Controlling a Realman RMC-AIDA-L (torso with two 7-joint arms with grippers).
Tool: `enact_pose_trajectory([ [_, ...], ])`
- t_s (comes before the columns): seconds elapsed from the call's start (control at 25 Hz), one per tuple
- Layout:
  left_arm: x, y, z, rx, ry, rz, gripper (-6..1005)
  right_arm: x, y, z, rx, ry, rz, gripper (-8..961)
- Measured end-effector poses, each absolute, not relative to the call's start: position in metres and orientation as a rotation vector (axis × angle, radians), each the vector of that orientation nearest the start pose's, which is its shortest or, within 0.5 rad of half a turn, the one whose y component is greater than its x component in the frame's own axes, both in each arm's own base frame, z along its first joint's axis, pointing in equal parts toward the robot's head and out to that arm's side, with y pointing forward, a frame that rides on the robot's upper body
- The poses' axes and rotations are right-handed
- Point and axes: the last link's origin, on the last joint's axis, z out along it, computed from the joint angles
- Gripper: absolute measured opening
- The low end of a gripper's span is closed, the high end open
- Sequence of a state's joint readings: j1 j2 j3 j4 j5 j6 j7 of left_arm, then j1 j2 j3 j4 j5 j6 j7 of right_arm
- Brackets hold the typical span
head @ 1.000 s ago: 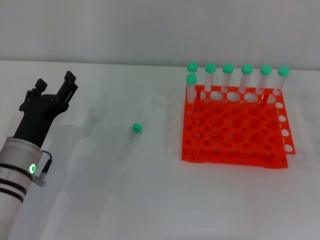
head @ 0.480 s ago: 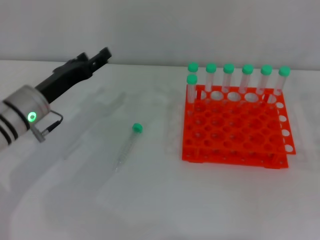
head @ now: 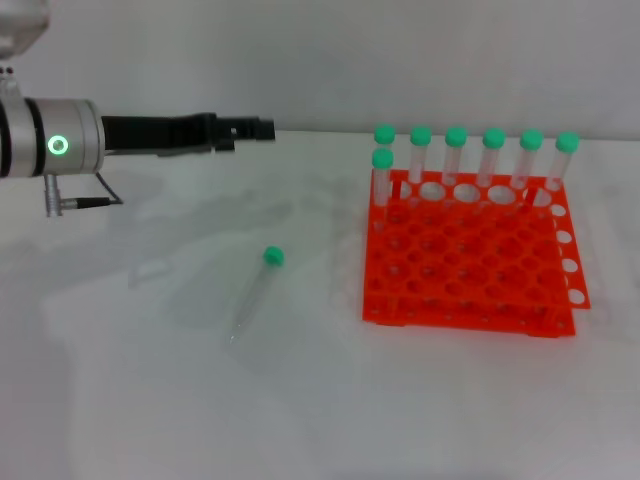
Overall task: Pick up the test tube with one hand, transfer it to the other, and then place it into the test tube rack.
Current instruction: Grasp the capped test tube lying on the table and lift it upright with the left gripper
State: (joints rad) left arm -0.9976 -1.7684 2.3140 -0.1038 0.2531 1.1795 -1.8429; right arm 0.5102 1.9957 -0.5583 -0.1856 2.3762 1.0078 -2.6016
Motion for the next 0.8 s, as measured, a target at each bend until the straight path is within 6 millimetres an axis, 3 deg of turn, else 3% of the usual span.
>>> enact_pose_trajectory([
  [0.16, -0.224, 0.452, 0.049, -2.353, -1.531, -0.427, 879, 0.368, 0.376, 0.094, -1.371, 0.667, 0.732, 849],
  [0.36, -0.223, 0.454, 0.053, -2.203, -1.716, -0.121, 878, 0.369, 0.377, 0.099, -1.370, 0.654, 0.727, 846],
  [0.6, -0.204, 0.448, 0.066, -2.169, -1.789, 0.034, 878, 0.369, 0.380, 0.107, -1.375, 0.637, 0.717, 843],
  [0.8, -0.195, 0.444, 0.052, -2.129, -1.808, 0.274, 877, 0.369, 0.382, 0.111, -1.380, 0.628, 0.714, 840],
])
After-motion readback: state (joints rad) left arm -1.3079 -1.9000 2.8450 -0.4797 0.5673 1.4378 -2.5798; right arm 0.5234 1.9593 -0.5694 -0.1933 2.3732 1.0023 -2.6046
